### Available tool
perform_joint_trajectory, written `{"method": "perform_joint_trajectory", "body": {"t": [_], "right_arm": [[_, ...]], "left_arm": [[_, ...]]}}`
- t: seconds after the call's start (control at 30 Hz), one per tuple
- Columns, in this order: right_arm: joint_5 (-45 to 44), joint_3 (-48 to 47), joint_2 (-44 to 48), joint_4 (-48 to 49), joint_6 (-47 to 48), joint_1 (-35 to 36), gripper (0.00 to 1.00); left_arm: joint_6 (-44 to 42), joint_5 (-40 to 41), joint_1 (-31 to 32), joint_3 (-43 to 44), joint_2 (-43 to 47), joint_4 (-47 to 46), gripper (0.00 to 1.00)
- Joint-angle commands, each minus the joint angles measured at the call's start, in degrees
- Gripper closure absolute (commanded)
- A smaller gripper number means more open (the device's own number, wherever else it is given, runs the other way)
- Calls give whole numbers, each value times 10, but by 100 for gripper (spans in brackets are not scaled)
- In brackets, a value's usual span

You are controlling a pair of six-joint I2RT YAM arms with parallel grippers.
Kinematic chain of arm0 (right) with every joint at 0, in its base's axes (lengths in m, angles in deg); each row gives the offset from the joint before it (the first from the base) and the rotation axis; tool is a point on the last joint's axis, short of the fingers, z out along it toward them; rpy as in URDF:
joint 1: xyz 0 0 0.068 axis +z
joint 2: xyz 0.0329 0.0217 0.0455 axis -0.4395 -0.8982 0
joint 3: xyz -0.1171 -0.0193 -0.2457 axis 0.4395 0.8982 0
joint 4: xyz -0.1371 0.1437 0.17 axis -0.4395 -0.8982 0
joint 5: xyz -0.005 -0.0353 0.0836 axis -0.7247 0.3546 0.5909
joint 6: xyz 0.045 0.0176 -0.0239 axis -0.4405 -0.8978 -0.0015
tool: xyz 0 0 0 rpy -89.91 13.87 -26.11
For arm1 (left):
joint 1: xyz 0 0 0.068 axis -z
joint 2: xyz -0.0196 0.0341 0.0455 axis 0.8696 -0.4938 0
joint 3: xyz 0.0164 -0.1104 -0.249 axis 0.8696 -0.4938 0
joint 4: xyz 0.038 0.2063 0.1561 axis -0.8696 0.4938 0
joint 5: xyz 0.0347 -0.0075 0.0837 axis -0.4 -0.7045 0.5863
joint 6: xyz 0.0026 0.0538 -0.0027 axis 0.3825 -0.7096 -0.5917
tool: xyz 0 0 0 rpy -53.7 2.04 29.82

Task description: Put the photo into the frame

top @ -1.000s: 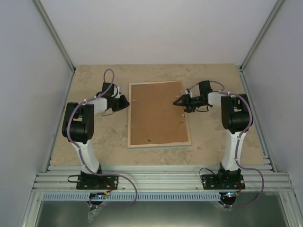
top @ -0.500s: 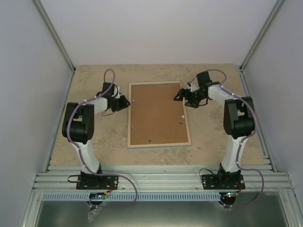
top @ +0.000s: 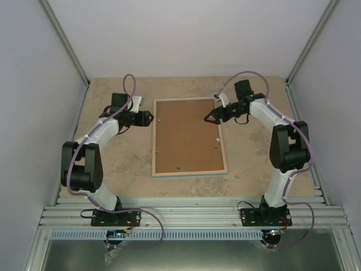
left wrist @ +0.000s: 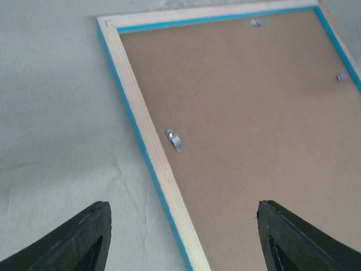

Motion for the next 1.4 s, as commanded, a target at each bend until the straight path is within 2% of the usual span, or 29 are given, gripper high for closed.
{"method": "perform_joint_trajectory", "body": {"t": [0.0, 0.1, 0.23, 0.5, 0.73, 0.9, 1.1, 1.37], "right_arm": [[39, 19, -2, -33, 164, 56, 27], [43, 32, -21, -21, 194, 86, 30], [45, 43, -53, -7, 235, 119, 38], [-43, 84, -102, 42, 320, 136, 57], [-10, 86, -62, 110, 360, 182, 58], [-1, 66, -81, 177, 356, 236, 62], [-34, 59, -111, 265, 312, 284, 63], [-81, 86, -129, 342, 277, 327, 65]], "left_arm": [[-146, -7, 6, -40, 41, 81, 27], [-202, 0, 21, -77, 63, 107, 27], [-209, 7, 23, -107, 75, 109, 29], [-169, -36, 23, -98, 21, 122, 46], [-106, -68, 23, -80, -21, 87, 55], [-71, -97, 22, -72, -48, 73, 64], [-58, -107, 20, -69, -69, 70, 74], [-45, -115, 20, -74, -80, 68, 80]]}}
